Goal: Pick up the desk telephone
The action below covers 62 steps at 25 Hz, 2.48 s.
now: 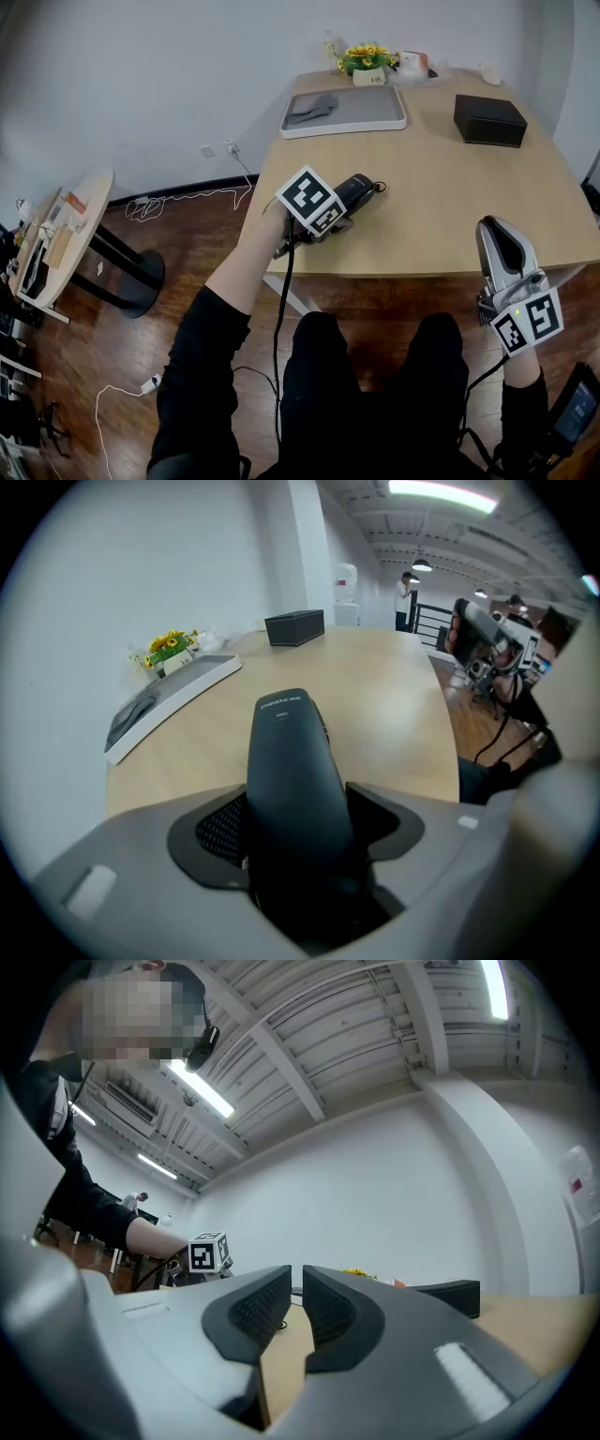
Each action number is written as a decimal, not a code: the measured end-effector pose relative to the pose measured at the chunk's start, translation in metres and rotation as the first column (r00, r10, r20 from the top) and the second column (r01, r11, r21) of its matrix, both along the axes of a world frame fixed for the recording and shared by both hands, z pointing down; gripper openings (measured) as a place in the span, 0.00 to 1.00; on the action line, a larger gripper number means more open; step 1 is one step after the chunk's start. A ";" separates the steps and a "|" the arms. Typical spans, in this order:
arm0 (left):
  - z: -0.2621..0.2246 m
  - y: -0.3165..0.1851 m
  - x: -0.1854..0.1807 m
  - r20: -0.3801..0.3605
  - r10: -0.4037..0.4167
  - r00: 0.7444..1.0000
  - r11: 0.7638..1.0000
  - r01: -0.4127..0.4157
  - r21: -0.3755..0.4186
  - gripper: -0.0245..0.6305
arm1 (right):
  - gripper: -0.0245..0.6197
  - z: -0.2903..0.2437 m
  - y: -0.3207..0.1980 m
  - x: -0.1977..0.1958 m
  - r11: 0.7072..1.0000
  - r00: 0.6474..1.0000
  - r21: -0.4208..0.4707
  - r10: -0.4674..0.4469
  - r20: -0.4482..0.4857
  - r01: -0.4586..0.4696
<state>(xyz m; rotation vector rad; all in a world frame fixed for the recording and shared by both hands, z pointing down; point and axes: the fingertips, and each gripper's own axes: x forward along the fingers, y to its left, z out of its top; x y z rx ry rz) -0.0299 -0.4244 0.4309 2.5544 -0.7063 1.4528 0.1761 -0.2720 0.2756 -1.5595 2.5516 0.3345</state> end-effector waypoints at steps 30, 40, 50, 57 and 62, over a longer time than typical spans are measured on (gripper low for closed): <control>-0.132 0.107 -0.051 -0.610 -0.084 0.788 0.716 0.474 0.513 0.44 | 0.10 0.008 0.006 -0.020 0.999 0.999 -0.014 -0.042 0.020 0.042; -0.165 0.145 -0.062 -0.684 0.016 0.729 0.558 0.561 0.611 0.44 | 0.09 -0.005 0.020 -0.026 1.000 0.999 0.013 -0.027 0.031 0.027; -0.166 0.147 -0.062 -0.695 0.016 0.719 0.555 0.572 0.604 0.44 | 0.06 -0.014 0.027 -0.026 0.999 0.999 0.042 -0.027 0.023 0.026; -0.165 0.146 -0.062 -0.686 0.011 0.727 0.556 0.566 0.609 0.44 | 0.04 -0.022 0.032 -0.026 0.997 1.000 0.075 -0.006 0.006 0.005; -0.163 0.146 -0.062 -0.684 0.008 0.729 0.561 0.563 0.607 0.44 | 0.04 -0.023 0.031 -0.027 0.997 1.000 0.078 -0.001 0.005 0.001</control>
